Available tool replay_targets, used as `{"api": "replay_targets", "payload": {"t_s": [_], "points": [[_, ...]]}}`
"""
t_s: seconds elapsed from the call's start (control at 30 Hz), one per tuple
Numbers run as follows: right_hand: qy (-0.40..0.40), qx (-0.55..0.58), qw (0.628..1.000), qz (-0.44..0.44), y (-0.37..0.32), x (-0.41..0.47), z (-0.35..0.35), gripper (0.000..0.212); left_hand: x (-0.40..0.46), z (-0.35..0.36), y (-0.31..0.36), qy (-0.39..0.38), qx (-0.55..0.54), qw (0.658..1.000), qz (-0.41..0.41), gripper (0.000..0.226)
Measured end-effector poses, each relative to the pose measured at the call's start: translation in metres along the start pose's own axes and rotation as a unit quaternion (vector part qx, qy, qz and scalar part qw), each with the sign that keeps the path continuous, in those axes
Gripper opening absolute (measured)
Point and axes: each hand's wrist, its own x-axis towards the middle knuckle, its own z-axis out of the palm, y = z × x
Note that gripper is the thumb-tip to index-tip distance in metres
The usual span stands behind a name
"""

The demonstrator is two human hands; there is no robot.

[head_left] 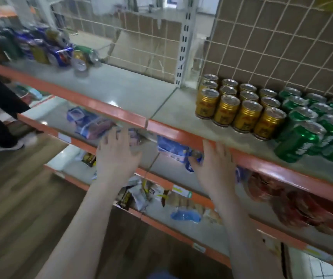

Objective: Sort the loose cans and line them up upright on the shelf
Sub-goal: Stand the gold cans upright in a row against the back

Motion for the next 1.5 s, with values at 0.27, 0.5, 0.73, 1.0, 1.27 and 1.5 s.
{"api": "replay_targets", "payload": {"t_s": [0.27, 0.5, 0.73, 1.0, 1.27, 1.5], "points": [[-0.045, -0.02, 0.998, -0.028, -0.135, 0.034, 0.035, 0.049, 0.062, -0.042, -0.117, 0.015, 0.002, 1.0, -0.028, 0.07], [-0.056, 0.004, 0.998, -0.013, -0.21, 0.097, 0.094, 0.055, 0.159, -0.038, -0.191, 0.007, 0.019, 1.0, -0.009, 0.064], [-0.052, 0.051, 0.997, 0.012, -0.313, 0.186, 0.149, 0.055, 0.271, -0.058, -0.262, 0.006, 0.024, 1.0, -0.015, 0.062], [-0.047, 0.05, 0.997, 0.031, -0.419, 0.243, 0.186, 0.055, 0.377, -0.09, -0.352, 0.017, 0.013, 1.0, 0.013, 0.06], [0.004, 0.031, 0.995, 0.095, -0.544, 0.281, 0.242, 0.054, 0.499, -0.11, -0.456, -0.001, 0.005, 0.992, 0.123, 0.069], [0.016, -0.009, 0.987, 0.162, -0.597, 0.301, 0.266, 0.053, 0.567, -0.123, -0.482, -0.041, -0.015, 0.973, 0.227, 0.07]]}}
